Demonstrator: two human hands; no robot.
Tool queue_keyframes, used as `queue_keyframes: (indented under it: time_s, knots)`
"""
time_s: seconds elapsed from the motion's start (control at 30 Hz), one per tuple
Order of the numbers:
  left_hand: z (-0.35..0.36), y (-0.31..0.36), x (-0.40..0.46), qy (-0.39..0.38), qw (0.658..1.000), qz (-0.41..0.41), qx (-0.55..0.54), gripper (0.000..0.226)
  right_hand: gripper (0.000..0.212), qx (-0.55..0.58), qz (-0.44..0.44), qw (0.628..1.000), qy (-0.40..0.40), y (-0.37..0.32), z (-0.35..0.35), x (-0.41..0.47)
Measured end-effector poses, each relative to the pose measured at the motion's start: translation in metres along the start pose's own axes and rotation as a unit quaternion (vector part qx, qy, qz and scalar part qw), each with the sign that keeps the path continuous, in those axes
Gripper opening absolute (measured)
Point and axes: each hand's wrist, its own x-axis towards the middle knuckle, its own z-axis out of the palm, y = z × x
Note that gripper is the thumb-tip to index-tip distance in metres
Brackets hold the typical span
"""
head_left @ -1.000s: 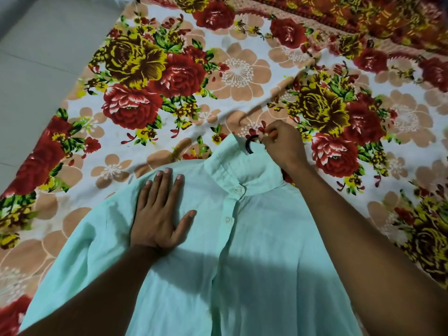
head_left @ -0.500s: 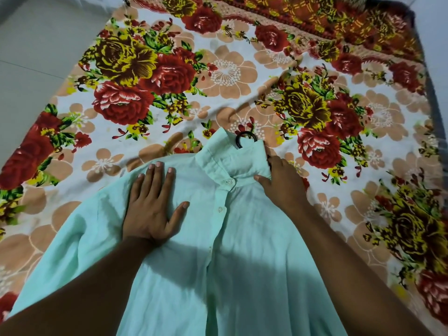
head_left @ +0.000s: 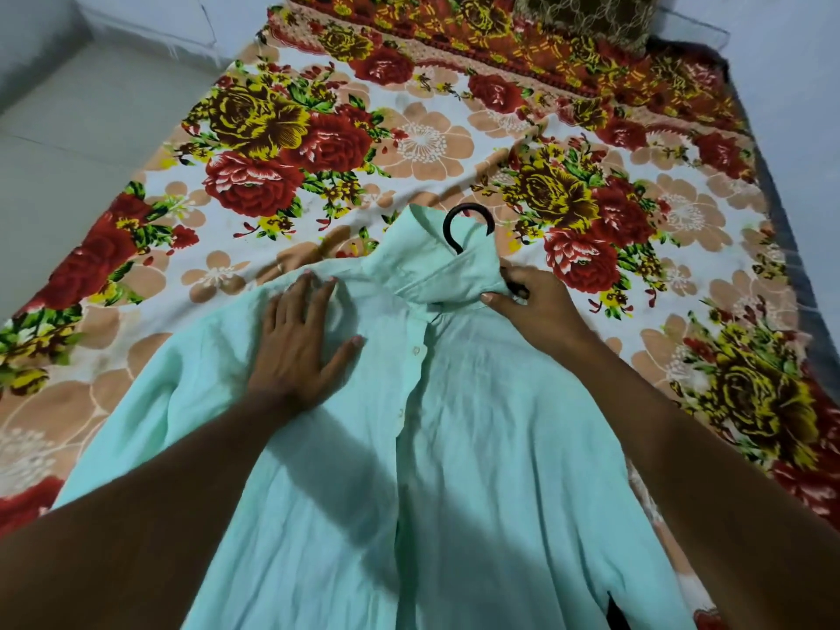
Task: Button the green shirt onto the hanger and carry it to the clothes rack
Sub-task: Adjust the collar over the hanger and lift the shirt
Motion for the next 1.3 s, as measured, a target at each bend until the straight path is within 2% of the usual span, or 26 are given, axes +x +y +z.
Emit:
queue_keyframes:
  time_s: [0.13,0.3,0.37,0.47,0.53,0.6,0.67,0.73,0.8,0.87,0.97,1.03,1.2,1.3]
  knots:
    - [-0.019,0.029,0.008,0.085,0.991,0.044,-0.091,0.067,0.033,0.010,0.008,1.000,0.009,-0.015,-0.002,-0.020]
    - [-0.020,0.061,-0.011,0.074,0.991,0.080,-0.077,0.048,0.029,-0.004,0.016,1.000,0.026,-0.021,0.001,-0.036]
    - [-0.005,0.067,-0.045,0.015,0.993,0.073,-0.091,0.053,0.028,-0.014,0.021,0.999,0.027,-0.025,0.001,-0.040]
    - [0.019,0.074,-0.073,-0.179,0.979,0.094,0.019,0.085,0.025,-0.018,0.030,0.999,0.023,-0.029,0.001,-0.039]
    - [0.024,0.076,-0.071,-0.217,0.972,0.084,0.033,0.088,0.023,-0.027,0.026,0.999,0.024,-0.032,0.001,-0.038]
    - [0.012,0.080,-0.055,-0.159,0.985,0.049,-0.039,0.073,0.022,-0.027,0.026,0.999,0.028,-0.033,0.000,-0.036]
    - [-0.012,0.084,-0.037,-0.012,0.991,0.008,-0.134,0.053,0.022,-0.017,0.024,0.999,0.030,-0.036,-0.003,-0.041]
    - [-0.039,0.088,-0.013,0.133,0.968,-0.026,-0.210,0.043,0.020,0.006,0.024,0.999,0.027,-0.039,-0.007,-0.048]
    - [-0.064,0.095,0.010,0.182,0.944,-0.049,-0.270,0.042,0.021,0.026,0.024,0.999,0.021,-0.041,-0.010,-0.056]
    - [-0.079,0.103,0.026,0.136,0.940,-0.067,-0.306,0.044,0.026,0.035,0.030,0.999,0.021,-0.043,-0.011,-0.065]
    - [-0.078,0.112,0.031,0.039,0.966,-0.079,-0.242,0.067,0.027,0.042,0.034,0.998,0.022,-0.043,-0.010,-0.077]
    - [-0.074,0.118,0.026,0.006,0.965,-0.109,-0.239,0.080,0.022,0.036,0.026,0.999,0.008,-0.042,-0.008,-0.081]
    - [-0.071,0.128,0.016,-0.053,0.937,-0.185,-0.290,0.080,0.023,0.024,0.032,0.999,-0.020,-0.036,0.001,-0.089]
    - [-0.072,0.123,0.008,-0.107,0.931,-0.162,-0.309,0.070,0.022,0.028,0.055,0.998,-0.018,-0.028,0.003,-0.097]
